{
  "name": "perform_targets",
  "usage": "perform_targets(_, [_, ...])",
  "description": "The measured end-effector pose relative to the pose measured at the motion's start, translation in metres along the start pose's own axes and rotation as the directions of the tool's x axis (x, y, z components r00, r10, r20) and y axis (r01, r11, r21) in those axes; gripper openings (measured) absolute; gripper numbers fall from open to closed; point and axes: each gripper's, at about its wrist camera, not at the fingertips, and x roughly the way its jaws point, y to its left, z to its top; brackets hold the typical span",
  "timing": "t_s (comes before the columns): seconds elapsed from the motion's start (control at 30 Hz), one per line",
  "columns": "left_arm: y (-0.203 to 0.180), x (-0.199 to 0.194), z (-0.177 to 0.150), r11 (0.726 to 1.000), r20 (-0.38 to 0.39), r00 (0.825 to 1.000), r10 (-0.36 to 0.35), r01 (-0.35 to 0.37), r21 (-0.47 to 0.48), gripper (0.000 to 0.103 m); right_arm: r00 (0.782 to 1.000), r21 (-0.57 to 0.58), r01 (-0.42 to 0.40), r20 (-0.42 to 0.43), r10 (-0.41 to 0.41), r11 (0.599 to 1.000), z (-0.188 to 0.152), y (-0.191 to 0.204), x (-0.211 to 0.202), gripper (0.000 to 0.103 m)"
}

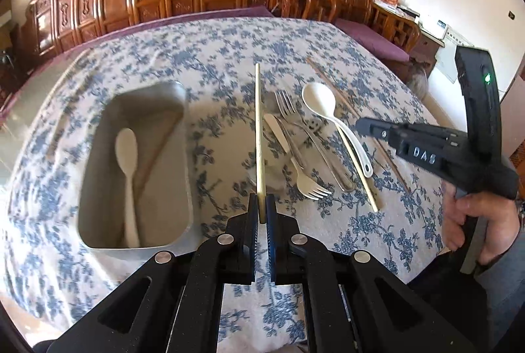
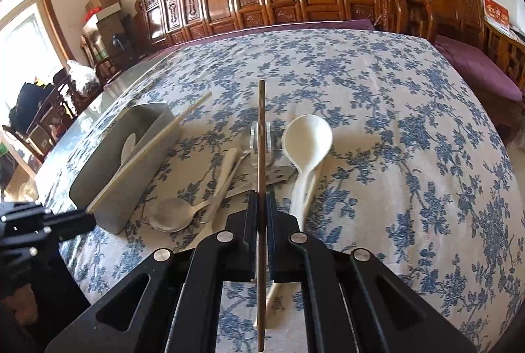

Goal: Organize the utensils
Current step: 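Grasp another wooden chopstick with the left gripper while the right gripper lifts its chopstick, then carry the chopstick into the grey tray and open the left gripper while the right gripper carries its chopstick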

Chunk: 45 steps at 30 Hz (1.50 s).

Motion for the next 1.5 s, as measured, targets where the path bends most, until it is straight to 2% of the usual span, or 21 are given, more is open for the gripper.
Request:
perform_targets(0.3, [0.029,-0.024,0.001,0.999,0.023,0.999,0.044,-0.044,-0.027,0.004,0.999,-0.054,-0.041,0.001,0.041,0.998,0.001,0.029,0.0,0.006])
perform_targets(0.67, [0.066,-0.036,-0.011,0.995,0.005,0.996,0.092,-0.092,-0.049,0.004,0.999,-0.07,-0.044,0.0,0.044,0.997,-0.001,0.036,0.0,0.006])
perform_targets(1.23, [0.103,-0.004,-0.018,0.989,-0.098,0.989,0.112,-0.121,-0.088,0.004,0.999,-0.085,-0.042,-0.007,0.041,0.996,-0.003,0.04,0.003,0.006])
perform_targets(1.5, [0.108,0.006,-0.016,0.989,-0.097,0.99,0.105,-0.114,-0.091,0.004,0.998,-0.088,-0.059,0.003,0.06,0.994,-0.003,0.052,-0.002,0.006])
